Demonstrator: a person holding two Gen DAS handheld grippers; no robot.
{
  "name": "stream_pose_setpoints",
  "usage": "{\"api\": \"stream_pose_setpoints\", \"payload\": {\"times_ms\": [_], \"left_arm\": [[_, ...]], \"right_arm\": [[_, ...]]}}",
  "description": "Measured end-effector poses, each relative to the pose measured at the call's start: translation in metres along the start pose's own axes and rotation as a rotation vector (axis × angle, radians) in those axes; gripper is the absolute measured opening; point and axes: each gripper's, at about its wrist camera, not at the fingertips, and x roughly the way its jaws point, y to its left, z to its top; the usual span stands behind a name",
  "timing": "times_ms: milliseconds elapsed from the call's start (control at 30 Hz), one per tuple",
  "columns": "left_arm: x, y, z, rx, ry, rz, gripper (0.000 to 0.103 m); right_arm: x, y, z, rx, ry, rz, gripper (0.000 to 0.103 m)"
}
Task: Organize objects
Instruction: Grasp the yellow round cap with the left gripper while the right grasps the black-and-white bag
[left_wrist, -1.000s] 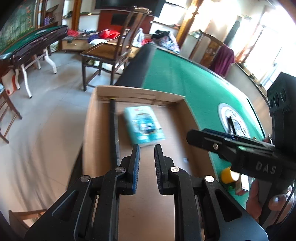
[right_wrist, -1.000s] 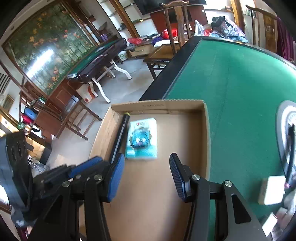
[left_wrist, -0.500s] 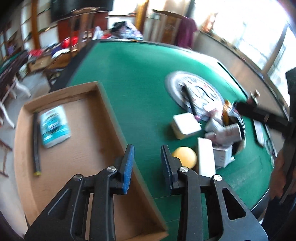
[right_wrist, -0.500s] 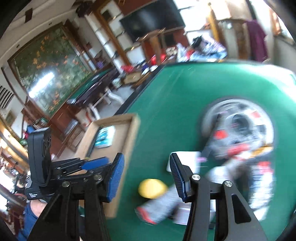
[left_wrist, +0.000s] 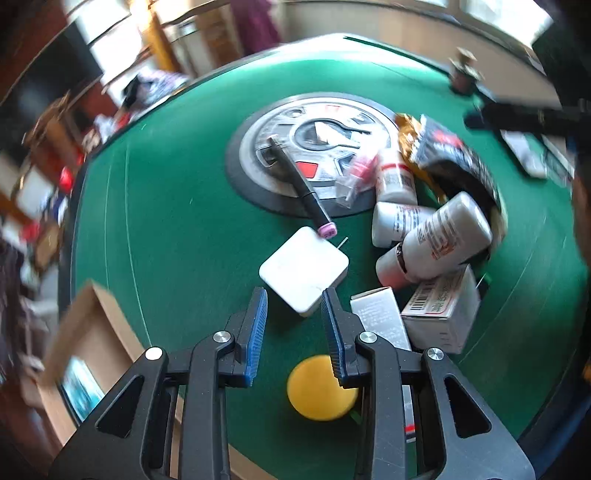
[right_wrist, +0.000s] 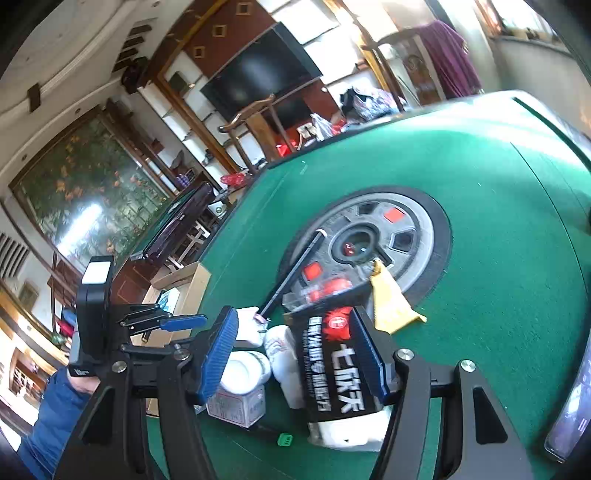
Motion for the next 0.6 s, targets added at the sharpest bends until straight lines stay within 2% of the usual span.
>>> {"api": "stream_pose_setpoints", "payload": {"times_ms": [167, 233, 367, 600], "left_arm": [[0.022, -0.004, 0.009, 0.115, 0.076, -0.032, 0.031], [0.027, -0.010, 0.012, 0.178, 0.086, -0.001, 0.031], [0.034, -0.012, 0.021, 0.244, 0.091, 0.016, 0.032], [0.045, -0.016, 0.041, 0.378, 0.102, 0.096, 0.032]], "right_arm": [[-0.001, -0.005, 0.001, 0.025, -0.002, 0.041, 0.062], [0.000, -0.010, 0.001, 0.044, 0.001, 0.047, 0.062], [0.005, -0.016, 0.000, 0.077, 0.012, 0.084, 0.062], [0.006, -0.020, 0.001, 0.091, 0.016, 0.079, 0.062]]}}
